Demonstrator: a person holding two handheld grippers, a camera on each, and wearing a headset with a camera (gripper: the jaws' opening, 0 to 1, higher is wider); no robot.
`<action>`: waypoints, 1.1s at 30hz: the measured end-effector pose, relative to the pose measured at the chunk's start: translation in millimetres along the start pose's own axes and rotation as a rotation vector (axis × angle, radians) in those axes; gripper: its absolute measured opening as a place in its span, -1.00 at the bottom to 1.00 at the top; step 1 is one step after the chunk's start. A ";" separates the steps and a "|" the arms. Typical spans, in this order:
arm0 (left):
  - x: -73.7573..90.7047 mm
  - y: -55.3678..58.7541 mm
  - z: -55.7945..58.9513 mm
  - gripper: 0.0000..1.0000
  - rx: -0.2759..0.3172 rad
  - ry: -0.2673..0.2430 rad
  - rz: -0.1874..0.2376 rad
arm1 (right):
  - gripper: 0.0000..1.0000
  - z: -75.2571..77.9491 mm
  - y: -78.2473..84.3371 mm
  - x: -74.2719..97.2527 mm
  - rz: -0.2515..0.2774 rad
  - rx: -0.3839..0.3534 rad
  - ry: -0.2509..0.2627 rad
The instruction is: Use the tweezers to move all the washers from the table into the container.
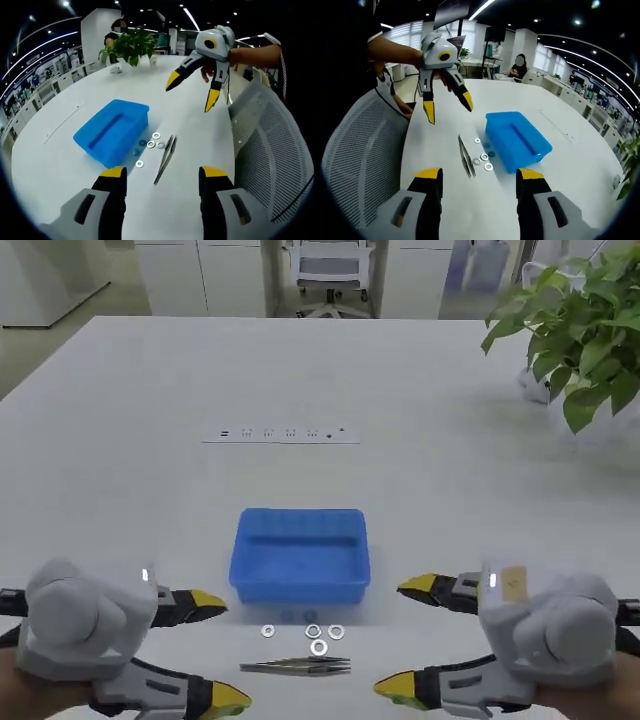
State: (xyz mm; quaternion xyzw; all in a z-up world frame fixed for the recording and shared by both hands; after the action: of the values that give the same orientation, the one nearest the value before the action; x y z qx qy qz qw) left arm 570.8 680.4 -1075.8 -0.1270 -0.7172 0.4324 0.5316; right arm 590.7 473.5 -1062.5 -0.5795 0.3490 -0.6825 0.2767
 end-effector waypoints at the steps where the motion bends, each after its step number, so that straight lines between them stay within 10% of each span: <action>1: -1.2 0.4 -0.2 0.23 -0.007 0.003 -0.006 | 0.18 0.3 0.0 -1.6 -0.001 0.003 -0.005; 33: -41.5 18.8 -8.8 -0.54 -0.154 0.124 -0.159 | -0.47 -2.7 19.7 -66.0 -0.221 0.080 -0.188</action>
State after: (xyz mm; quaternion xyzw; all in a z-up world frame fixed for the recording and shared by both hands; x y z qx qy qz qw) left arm 590.0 669.2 -1116.6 -0.1367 -0.7218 0.3238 0.5962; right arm 599.1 513.8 -1117.9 -0.6642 0.2282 -0.6649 0.2545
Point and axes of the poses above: the centre of the closed fingertips' face, and the gripper's own axes: x roughly backward along the fingers, z roughly to its right, y roughly out of its underside, the point moved 6 cm from there along x, roughly backward along the fingers, and after that the axes turned 5 degrees about -y, right-handed, at the moved point
